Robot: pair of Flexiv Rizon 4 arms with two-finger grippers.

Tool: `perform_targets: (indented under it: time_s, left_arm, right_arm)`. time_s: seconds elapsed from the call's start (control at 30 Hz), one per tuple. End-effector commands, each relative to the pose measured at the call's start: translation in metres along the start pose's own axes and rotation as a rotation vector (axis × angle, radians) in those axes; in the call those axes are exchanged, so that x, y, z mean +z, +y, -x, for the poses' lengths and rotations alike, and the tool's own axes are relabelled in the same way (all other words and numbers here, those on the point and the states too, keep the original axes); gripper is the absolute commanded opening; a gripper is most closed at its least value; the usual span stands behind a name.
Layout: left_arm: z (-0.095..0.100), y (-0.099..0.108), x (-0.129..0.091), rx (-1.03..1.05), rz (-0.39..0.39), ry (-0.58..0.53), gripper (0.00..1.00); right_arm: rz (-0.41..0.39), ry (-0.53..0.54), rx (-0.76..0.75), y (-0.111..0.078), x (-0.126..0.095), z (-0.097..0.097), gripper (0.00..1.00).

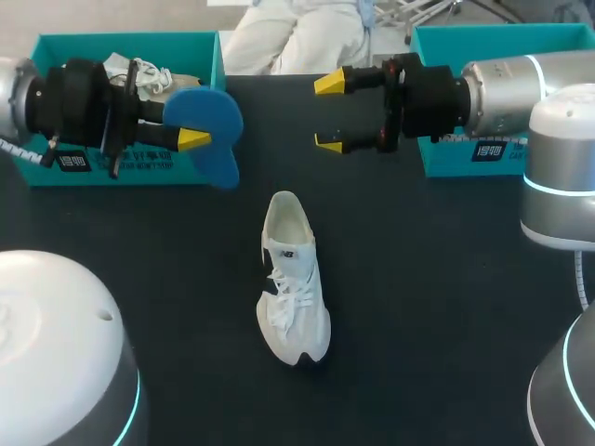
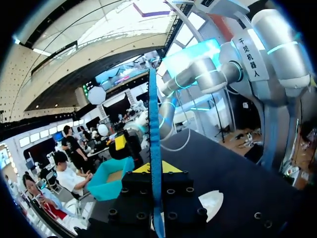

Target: Take the shoe out of the shoebox, open the shoe tongue, remove and reinsert the insole, then place the shoe into the shoebox

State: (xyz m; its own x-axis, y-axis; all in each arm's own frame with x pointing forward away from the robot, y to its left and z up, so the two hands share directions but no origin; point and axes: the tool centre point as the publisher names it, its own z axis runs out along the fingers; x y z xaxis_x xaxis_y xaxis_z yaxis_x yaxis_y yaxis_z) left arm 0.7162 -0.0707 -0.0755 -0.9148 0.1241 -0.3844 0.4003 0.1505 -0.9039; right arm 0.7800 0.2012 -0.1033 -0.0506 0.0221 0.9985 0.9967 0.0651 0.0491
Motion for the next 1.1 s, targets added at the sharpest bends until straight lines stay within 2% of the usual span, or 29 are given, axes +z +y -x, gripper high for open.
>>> perform_targets:
  time_s: [0.03, 0.67, 0.87, 0.9, 0.93, 1.1]
  left_arm:
    - [0.002, 0.002, 0.000, -1.633, -0.276, -0.196, 0.00]
    - [0.002, 0.002, 0.000, -1.633, -0.276, -0.196, 0.00]
    - [0.008, 0.013, 0.007, -2.041, -0.109, -0.201, 0.00]
    - [0.009, 0.014, 0.008, -2.068, -0.110, -0.196, 0.00]
    - [0.009, 0.015, 0.009, -2.117, -0.080, -0.186, 0.00]
    - [0.014, 0.022, 0.014, -2.305, -0.079, -0.132, 0.00]
  right_arm:
    - [0.000, -0.005, 0.001, -0.001, 0.001, -0.001, 1.00]
    - [0.000, -0.005, 0.001, -0.001, 0.001, -0.001, 1.00]
    - [0.000, -0.005, 0.001, -0.001, 0.001, -0.001, 1.00]
    - [0.000, -0.005, 0.001, -0.001, 0.001, -0.001, 1.00]
    - [0.000, -0.005, 0.001, -0.001, 0.001, -0.001, 1.00]
    - [0.000, -0.005, 0.001, -0.001, 0.001, -0.001, 1.00]
